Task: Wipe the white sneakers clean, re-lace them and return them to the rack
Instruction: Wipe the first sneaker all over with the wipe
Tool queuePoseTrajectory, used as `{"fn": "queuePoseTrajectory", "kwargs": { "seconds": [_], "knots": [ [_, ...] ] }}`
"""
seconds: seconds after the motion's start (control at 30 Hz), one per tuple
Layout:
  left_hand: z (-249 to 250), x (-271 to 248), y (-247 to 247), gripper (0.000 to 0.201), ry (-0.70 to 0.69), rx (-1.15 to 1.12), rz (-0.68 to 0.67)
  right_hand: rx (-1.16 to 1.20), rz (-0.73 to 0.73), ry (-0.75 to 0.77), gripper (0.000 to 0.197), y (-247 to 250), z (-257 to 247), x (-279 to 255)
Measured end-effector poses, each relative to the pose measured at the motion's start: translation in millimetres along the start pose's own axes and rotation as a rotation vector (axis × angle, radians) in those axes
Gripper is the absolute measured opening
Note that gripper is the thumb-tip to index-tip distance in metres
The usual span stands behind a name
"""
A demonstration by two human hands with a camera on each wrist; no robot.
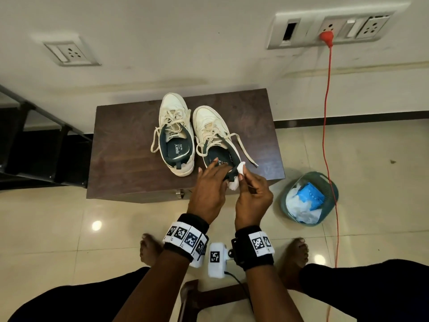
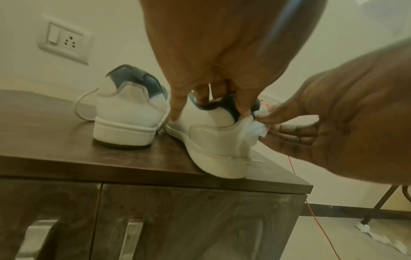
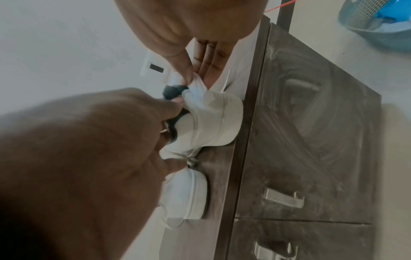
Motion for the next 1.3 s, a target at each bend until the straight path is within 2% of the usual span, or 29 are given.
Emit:
{"fn": "queuePoseTrajectory", "kwargs": {
  "seconds": [0.13,0.27,0.4,0.57,0.63,0.7,0.9,1.03,1.1,1.23,1.3],
  "knots": [
    [4,2,3,0.042,-0.089,-0.004,0.016,0.013,-0.010,0.006,0.029,0,-4,-9],
    [-2,10,0,0.036,-0.091,-0.030,0.023,-0.003,0.016,-0.018,0.029,-1,-4,6],
    [-13,2,7,0.031,-0.035,-0.288,0.139,-0.022,0.018,-0.014,0.025,-12,-20,18],
    [-24,-12,37,0.035,0.083,-0.704,0.184,-0.135,-0.142,0.253,0.028,-29,-66,-23],
    [-27,-14,45,0.035,0.088,-0.782,0.166,-0.243,-0.203,0.380,0.030,-36,-75,-37],
    [-30,-16,50,0.035,0.069,-0.808,0.150,-0.295,-0.235,0.444,0.031,-42,-79,-36],
    [-30,-7,56,0.036,0.031,-0.922,0.168,-0.426,-0.175,0.532,0.030,-69,-94,-23],
    [-33,-2,60,0.036,0.030,-0.988,0.167,-0.457,-0.267,0.594,0.036,-70,-96,-48],
    [-34,-3,61,0.036,0.037,-0.985,0.144,-0.463,-0.282,0.601,0.039,-68,-94,-45],
    [-36,-4,60,0.036,0.064,-1.035,0.118,-0.495,-0.213,0.589,0.035,-75,-94,-15],
    [-37,-3,60,0.035,0.074,-1.032,0.105,-0.500,-0.225,0.590,0.036,-77,-95,-18]
  ]
}}
Point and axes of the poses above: each hand's wrist, its own x-axis towards the middle knuckle, its own y-axis out of the back of the hand, z = x × y, the point moved 5 cm from there along x, towards the middle knuckle, and after that the axes turned 6 degrees about x, right-handed, at the moved point
